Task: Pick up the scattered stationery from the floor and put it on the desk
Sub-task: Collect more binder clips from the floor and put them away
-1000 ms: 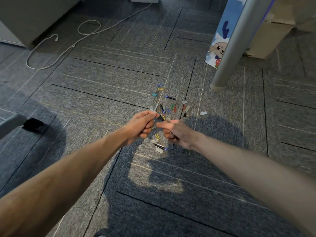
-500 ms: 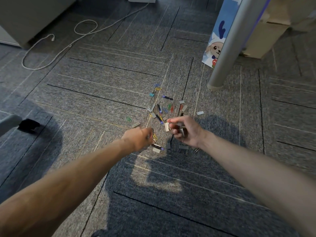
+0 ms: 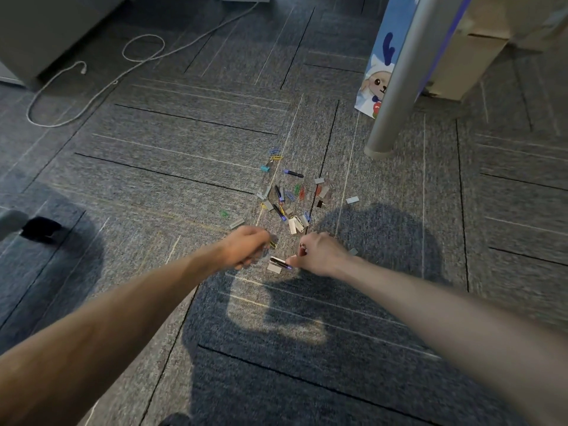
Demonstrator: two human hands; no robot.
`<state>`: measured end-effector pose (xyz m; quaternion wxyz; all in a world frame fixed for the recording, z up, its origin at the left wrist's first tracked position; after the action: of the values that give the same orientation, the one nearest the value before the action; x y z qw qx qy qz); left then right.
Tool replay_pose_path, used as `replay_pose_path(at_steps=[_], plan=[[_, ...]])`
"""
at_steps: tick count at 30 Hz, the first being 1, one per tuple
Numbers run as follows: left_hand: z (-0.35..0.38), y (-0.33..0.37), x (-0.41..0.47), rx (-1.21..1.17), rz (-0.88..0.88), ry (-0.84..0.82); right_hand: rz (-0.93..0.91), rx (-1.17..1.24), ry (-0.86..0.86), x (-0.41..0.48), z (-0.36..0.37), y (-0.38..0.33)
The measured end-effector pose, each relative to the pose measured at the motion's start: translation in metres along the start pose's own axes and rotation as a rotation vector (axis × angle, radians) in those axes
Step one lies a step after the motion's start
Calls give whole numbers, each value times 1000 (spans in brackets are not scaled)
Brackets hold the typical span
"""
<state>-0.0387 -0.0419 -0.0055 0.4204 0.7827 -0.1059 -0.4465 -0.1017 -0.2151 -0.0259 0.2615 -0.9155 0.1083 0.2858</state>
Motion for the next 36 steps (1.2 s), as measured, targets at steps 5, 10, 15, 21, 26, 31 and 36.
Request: replay_pose_path(at_steps=[5,10,15,21,26,31,36], plan=[[5,-10,-13,-385,30,-27,-30,-14,-11,0,-1,-1],[6,-8,-15,-439,-3,31,-132,798,-179,-11,-11,-12],[12,-2,-28,-542,-48,65,-116,1075,-255,-48,-32,-7],[33,12,-32,-122,4,117,-76,944,-165,-74,-53,7],[32,10,-26,533,174,257,-340,296,381,-66,-28,24],[19,-3,-23,927,317,211,-235,186,500,-56,-7,48],[25,-12,-9,971,477,169,-272,-45,397,-43,12,50]])
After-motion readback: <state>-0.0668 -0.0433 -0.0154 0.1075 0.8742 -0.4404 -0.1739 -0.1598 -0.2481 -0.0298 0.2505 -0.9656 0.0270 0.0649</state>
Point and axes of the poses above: each hand's wrist, its own x-axis towards the middle knuckle, its own z-axis out of the palm, y = z × x, the point moved 2 cm from there along x, towards the middle knuckle, and after that the axes turned 2 degrees about z, right-handed, at the moved point
